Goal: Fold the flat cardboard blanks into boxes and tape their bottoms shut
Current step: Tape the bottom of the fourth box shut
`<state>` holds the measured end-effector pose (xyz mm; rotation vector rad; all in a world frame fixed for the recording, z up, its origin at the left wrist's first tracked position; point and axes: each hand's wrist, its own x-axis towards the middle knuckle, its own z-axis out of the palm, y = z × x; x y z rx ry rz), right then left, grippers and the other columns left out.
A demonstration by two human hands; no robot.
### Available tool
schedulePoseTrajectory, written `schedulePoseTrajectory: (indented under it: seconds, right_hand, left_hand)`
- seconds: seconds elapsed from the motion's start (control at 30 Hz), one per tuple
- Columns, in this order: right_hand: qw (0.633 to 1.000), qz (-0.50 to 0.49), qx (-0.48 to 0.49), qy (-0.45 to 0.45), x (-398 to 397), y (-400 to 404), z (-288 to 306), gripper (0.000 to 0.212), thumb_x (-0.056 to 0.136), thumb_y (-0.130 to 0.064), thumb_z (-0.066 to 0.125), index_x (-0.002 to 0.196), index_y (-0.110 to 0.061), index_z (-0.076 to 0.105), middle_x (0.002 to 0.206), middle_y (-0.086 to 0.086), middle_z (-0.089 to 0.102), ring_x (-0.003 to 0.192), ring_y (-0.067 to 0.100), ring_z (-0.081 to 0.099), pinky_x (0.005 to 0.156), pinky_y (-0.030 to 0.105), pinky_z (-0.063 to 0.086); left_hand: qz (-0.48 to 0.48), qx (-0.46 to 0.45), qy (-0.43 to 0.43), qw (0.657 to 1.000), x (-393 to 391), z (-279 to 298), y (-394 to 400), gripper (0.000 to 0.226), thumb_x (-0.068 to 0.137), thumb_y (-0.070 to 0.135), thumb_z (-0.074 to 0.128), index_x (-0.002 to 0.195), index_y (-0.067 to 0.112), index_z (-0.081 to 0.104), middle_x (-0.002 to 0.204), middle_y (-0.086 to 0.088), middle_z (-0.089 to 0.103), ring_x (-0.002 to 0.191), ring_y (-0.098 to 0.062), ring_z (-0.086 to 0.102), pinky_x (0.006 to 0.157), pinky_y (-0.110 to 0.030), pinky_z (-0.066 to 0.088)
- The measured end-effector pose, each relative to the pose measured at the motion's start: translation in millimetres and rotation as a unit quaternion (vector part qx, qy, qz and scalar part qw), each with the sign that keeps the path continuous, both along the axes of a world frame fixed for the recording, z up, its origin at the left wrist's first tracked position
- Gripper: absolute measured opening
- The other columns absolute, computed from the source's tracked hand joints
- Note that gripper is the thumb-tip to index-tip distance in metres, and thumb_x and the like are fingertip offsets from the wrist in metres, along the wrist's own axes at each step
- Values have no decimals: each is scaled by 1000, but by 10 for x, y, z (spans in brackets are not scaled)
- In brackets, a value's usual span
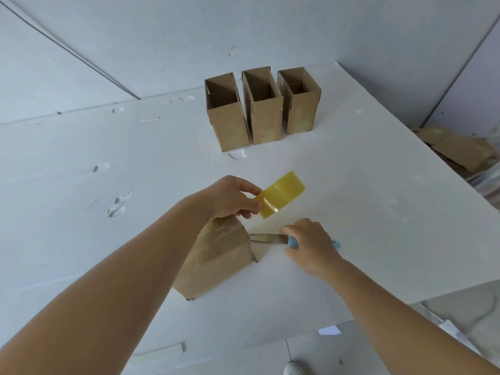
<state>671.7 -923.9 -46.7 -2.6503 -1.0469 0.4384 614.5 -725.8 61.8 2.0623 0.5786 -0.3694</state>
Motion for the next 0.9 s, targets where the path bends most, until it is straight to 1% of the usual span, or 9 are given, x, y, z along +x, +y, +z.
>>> schedulePoseTrajectory:
  seconds: [0.2,0.33,0.4,0.5,0.6,0.7,0.77,0.83,0.9]
  right_hand:
    - [999,15,-1,-39,-30,29,38,30,96,-15,41,118,-22,61,106,4,49,97,22,50,78,27,41]
    - [997,-8,-34,-68,-34,-83,151,15,95,-10,43,103,-11,55,96,0,35,76,22,49,65,26,36]
    - [999,-24,-23,-33,-46,-161,235,15,96,-14,39,99,-13,54,94,0,38,77,24,52,65,26,36]
    - [999,-29,-10,29,-88,-296,457,20,98,-25,35,90,-17,52,83,-1,57,78,23,55,63,31,40]
    - [999,-25,2,31,-205,-399,766,26,96,-38,42,82,-18,52,72,-2,64,71,20,61,69,35,49]
    - [998,-35,48,20,-358,-364,1040,28,95,-41,44,80,-18,49,68,0,64,62,21,63,63,36,51]
    - [998,-24,31,-48,-436,-290,1156,28,96,-42,41,82,-18,44,67,-2,59,62,24,56,55,34,42]
    - [992,-15,-14,-125,-492,-199,1227,26,99,-42,35,86,-20,38,65,-4,49,60,24,47,46,30,26]
    - [983,-7,-52,-176,-540,-105,1255,24,101,-40,30,88,-20,32,66,-5,43,60,24,44,44,26,18]
  left_hand:
    - [12,-1,-17,1000,-20,-7,-12,16,82,20,73,97,24,73,77,1,74,68,-10,64,83,-31,54]
    - [-7,6,-10,1000,-21,15,-16,15,86,20,68,96,31,70,80,3,72,67,-8,61,81,-27,53]
    - [-17,4,-7,1000,-22,32,-22,16,89,19,64,99,31,67,82,3,70,66,-6,60,77,-24,52]
    - [-19,7,-4,1000,-23,33,-13,17,89,20,63,101,31,67,82,3,69,64,-5,59,72,-21,50]
    - [1,4,-6,1000,-17,9,-3,18,84,20,69,97,33,71,83,0,69,65,-7,58,76,-24,51]
    - [11,-3,-13,1000,-24,19,-9,23,83,20,71,104,28,72,80,1,67,64,-8,56,74,-24,51]
    - [18,-9,-22,1000,-32,32,-24,25,82,20,72,107,25,71,75,4,67,62,-8,55,70,-21,50]
    - [26,-11,-31,999,-41,36,-37,25,82,21,74,107,24,71,69,6,66,61,-8,53,68,-21,48]
    - [35,-13,-39,999,-45,32,-43,23,81,22,74,103,26,72,62,9,63,61,-9,51,67,-21,46]
